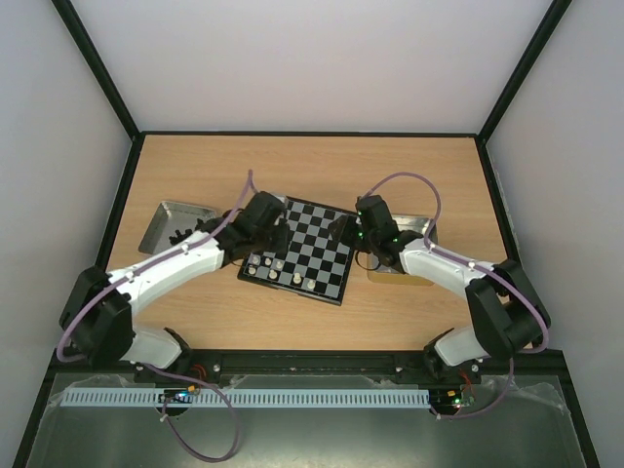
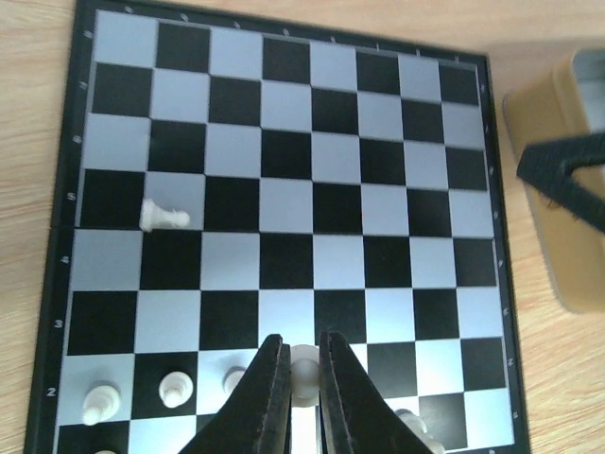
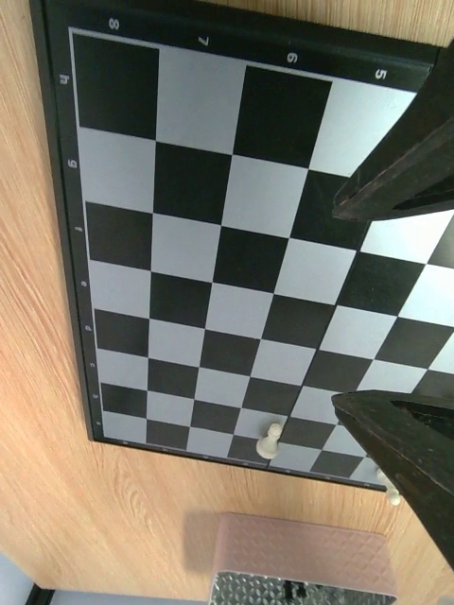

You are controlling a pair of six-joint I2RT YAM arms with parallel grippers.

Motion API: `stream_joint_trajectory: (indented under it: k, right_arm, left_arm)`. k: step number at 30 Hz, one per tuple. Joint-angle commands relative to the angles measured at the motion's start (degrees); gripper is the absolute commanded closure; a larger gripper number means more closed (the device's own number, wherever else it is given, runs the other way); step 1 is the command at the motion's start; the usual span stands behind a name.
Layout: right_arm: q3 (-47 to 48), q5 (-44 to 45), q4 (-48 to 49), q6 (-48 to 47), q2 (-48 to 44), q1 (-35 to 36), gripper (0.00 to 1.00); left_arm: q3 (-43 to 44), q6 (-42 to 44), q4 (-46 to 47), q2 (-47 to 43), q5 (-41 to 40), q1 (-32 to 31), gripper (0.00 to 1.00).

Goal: Set up the chess pieces on the board
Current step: Place the chess piece on the chessboard.

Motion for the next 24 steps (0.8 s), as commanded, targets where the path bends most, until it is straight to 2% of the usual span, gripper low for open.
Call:
stream_joint_trajectory:
  k: [1, 12, 24]
  right_arm:
    - [0.88, 3.99, -1.98, 0.78, 0.00, 0.36, 0.51]
    - [-2.56, 5.67, -1.00, 3.22, -2.03, 0.36, 0.52]
    - [-2.74, 5.32, -0.64, 3.40, -1.51, 0.36, 0.51]
  left_arm:
    - [0.61, 2.35, -1.79, 4.48, -4.85, -3.28, 0.97]
    - [0.48, 1.96, -0.95, 12.49, -3.41, -4.68, 0.95]
    - [-0.58, 2.56, 0.64, 16.12, -3.35, -6.25, 0.94]
